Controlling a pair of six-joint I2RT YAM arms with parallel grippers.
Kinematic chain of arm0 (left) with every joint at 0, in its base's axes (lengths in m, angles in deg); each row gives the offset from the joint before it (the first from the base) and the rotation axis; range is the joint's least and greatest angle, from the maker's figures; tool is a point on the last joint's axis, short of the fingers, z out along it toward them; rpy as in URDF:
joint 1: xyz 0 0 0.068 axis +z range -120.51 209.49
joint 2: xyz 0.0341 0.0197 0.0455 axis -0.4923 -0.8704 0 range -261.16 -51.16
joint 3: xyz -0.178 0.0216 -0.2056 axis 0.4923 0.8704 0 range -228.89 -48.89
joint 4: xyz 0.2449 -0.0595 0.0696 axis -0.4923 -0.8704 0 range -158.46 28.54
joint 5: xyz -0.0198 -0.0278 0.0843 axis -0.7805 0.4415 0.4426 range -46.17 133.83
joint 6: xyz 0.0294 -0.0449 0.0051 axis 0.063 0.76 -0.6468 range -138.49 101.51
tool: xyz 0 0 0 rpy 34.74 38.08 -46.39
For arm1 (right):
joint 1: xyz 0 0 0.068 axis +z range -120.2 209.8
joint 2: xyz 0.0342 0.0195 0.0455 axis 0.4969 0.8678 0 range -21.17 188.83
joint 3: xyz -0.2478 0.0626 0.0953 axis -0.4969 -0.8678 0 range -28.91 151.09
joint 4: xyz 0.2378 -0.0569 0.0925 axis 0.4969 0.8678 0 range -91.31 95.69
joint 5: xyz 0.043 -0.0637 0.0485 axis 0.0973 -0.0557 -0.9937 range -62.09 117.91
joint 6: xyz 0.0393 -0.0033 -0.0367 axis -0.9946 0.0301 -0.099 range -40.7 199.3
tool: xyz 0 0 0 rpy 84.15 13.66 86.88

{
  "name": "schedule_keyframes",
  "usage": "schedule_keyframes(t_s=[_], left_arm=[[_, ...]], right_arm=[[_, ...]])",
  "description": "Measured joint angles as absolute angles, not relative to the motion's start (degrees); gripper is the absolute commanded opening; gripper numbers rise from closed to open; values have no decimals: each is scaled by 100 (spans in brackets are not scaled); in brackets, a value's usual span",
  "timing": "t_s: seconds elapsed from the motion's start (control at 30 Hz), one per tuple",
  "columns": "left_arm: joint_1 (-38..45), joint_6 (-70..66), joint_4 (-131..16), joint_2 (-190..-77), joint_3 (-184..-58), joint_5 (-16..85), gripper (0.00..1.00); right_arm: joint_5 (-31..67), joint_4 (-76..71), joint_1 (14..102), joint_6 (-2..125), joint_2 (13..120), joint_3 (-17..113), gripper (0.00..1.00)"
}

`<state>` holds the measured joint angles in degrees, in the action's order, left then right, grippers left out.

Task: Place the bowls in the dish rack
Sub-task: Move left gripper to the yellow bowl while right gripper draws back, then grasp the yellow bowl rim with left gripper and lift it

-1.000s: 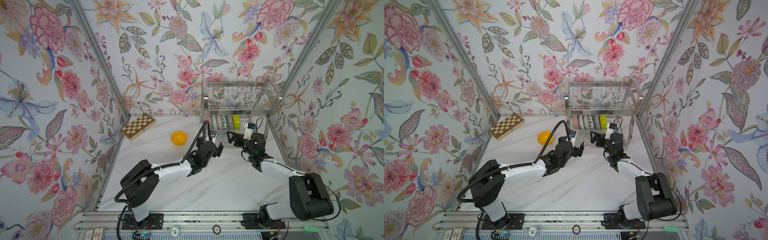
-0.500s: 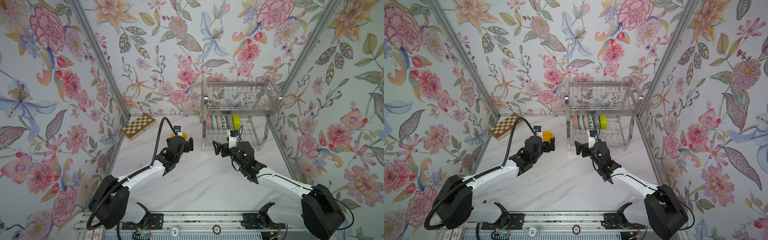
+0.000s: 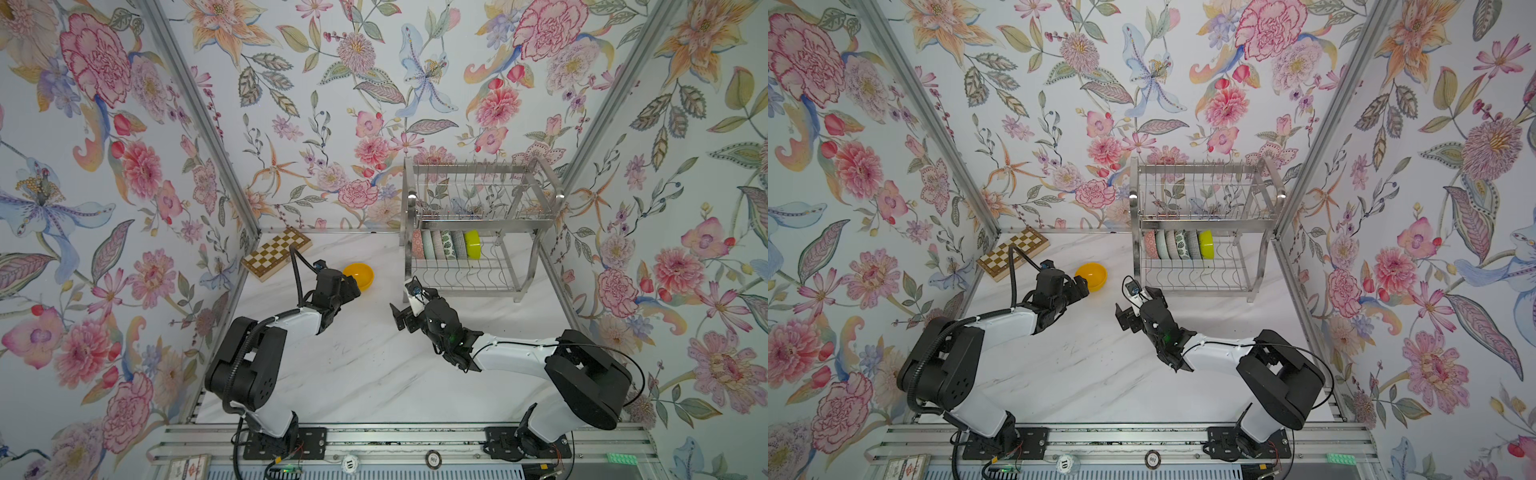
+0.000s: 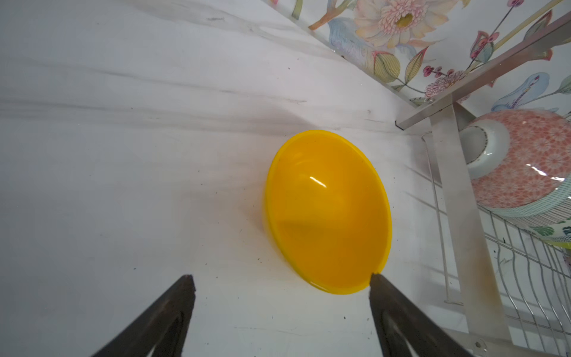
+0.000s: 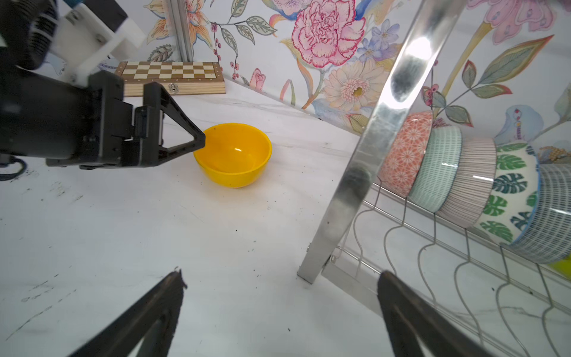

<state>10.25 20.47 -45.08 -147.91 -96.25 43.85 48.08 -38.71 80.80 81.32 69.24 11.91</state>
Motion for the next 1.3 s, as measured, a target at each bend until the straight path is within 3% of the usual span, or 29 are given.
schedule_keyframes(t_s=[0.33,0.67,1.0,1.3], left_arm=[[1025,2646,-4243,-15606,-10134,4103,66],[1025,2819,-4088,-15639,-10029,4103,27],[1025,2620,-4084,-15547,-9686,4098,0],[655,2235,-4399,-14553,-9185,4500,0]], right_arm=[[5210,-4405,8067,8206,6916,959,99],[5476,-4566,8067,8204,6918,959,99],[5883,-4619,8065,8202,6918,959,99],[5981,-4468,7831,7852,6918,966,99]])
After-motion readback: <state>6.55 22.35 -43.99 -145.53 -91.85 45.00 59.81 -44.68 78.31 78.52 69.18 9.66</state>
